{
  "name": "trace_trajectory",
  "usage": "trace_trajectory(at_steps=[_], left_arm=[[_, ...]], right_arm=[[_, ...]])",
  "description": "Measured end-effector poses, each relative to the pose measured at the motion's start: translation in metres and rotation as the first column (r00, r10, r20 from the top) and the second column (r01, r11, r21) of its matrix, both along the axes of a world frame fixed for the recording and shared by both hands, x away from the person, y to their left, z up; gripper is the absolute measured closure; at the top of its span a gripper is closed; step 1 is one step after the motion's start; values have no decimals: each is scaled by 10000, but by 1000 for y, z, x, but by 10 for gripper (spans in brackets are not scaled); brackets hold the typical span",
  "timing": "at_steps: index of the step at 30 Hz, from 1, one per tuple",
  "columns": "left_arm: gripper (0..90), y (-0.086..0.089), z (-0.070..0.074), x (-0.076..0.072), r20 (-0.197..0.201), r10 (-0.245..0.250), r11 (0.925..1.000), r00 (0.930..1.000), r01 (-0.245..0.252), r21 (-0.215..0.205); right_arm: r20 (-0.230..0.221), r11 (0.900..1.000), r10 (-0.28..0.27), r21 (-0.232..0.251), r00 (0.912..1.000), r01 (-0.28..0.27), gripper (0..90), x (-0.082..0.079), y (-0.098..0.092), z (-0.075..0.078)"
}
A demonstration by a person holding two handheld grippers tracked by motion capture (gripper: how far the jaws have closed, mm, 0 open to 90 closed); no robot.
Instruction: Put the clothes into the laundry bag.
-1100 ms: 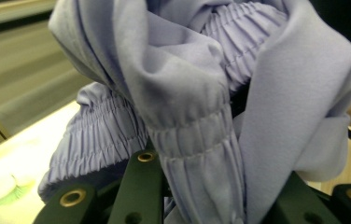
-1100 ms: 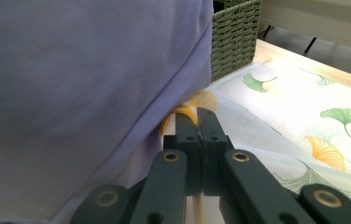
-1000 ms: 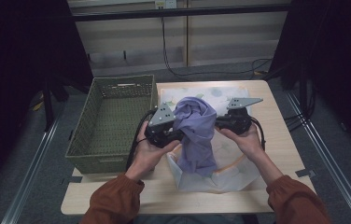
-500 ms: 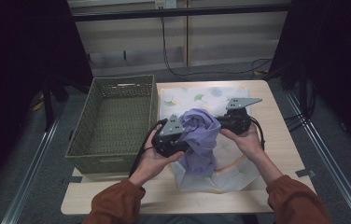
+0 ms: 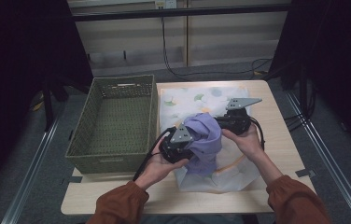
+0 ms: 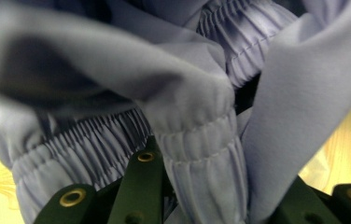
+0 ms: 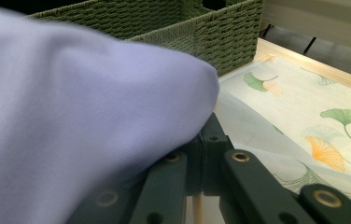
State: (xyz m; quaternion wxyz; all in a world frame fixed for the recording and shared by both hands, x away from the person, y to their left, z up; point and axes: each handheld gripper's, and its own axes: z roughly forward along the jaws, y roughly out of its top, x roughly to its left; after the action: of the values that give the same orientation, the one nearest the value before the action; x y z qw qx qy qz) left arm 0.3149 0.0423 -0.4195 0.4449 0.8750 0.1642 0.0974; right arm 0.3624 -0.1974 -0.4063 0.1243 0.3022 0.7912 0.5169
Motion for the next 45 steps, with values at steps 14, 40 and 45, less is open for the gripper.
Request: trace_trajectory(at_steps=[14,40,45], left_arm=[[742,-16,-27,-4,-365,-269,9948,9990,303,970],[695,-33,-64,-4,-1073,-671,9667,9920,913,2392],[601,-32,-65,-3,-1248,-912,9696,9880,1167,2151]], right_arm=[[38,10000,23,-31,10000,-23,897,0,1,0],[101,9999,126,-44,9999,-126,898,-2,5,0],[67,9998,185,-91,9998,-185,897,-2,7,-1]])
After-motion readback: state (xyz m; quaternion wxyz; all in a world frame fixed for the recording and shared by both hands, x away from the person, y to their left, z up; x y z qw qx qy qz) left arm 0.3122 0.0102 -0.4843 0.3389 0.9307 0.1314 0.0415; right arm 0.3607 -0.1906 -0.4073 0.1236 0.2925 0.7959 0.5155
